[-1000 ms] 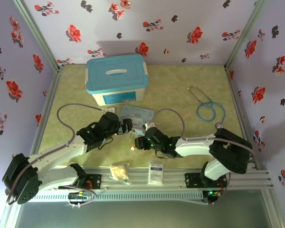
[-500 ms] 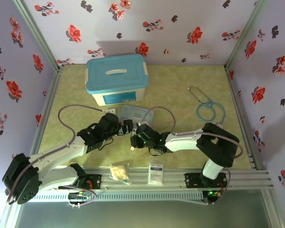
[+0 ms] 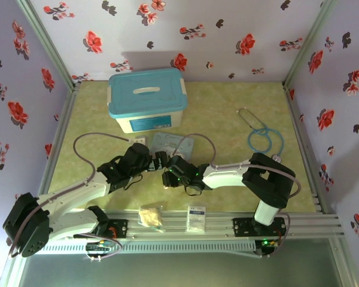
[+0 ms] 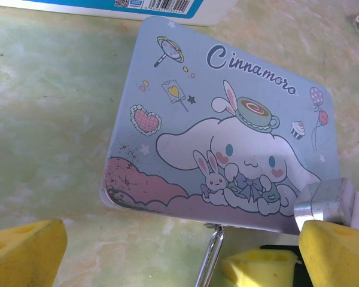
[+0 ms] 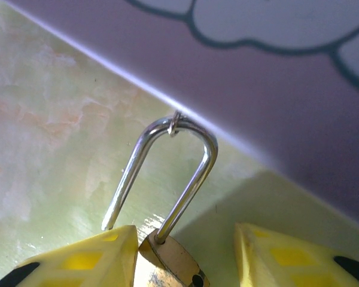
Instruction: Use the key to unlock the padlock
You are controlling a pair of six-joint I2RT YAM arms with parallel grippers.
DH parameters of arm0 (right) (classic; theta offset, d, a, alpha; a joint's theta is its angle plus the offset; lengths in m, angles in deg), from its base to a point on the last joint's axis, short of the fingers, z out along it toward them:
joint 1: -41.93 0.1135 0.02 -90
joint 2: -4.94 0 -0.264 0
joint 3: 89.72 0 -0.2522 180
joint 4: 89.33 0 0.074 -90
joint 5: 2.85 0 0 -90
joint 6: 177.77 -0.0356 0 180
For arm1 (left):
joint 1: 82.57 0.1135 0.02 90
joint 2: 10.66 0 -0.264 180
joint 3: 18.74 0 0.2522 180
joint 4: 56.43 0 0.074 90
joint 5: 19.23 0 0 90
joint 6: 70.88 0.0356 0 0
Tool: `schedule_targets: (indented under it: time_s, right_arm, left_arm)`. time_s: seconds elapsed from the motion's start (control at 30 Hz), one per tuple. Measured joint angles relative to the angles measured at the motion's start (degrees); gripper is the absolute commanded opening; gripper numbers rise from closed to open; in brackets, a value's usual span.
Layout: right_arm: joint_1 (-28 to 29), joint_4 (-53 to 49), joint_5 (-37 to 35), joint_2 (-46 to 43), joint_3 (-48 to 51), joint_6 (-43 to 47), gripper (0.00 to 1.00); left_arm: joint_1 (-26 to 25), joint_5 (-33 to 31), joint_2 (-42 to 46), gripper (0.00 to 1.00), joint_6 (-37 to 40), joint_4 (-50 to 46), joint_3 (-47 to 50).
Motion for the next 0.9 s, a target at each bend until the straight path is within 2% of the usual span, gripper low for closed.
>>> schedule_targets:
  time_s: [0.5, 0.63, 0.8, 0.9]
  right_arm:
    - [0.83, -2.89, 0.02, 1.07, -1.81, -1.33, 0.34]
    - [0.81, -2.8, 0.02, 1.05, -1.79, -1.84, 0.28]
    - [0.26, 0.26, 0.7, 0.13, 0.68, -3.43, 0.18]
    - [-0.92, 3.06, 1.95, -1.38, 3.48, -4.9, 0.17]
  left_arm:
    - [0.26, -0.02, 0.39, 1.0, -0.22, 0.68, 1.27]
    - [0.28, -0.02, 0.66, 1.0, -0.22, 0.68, 1.6]
    - [0.44, -0.04, 1.03, 1.0, -0.22, 0.68, 1.84]
    - [0.66, -0.09, 1.03, 1.0, -0.22, 0.72, 1.84]
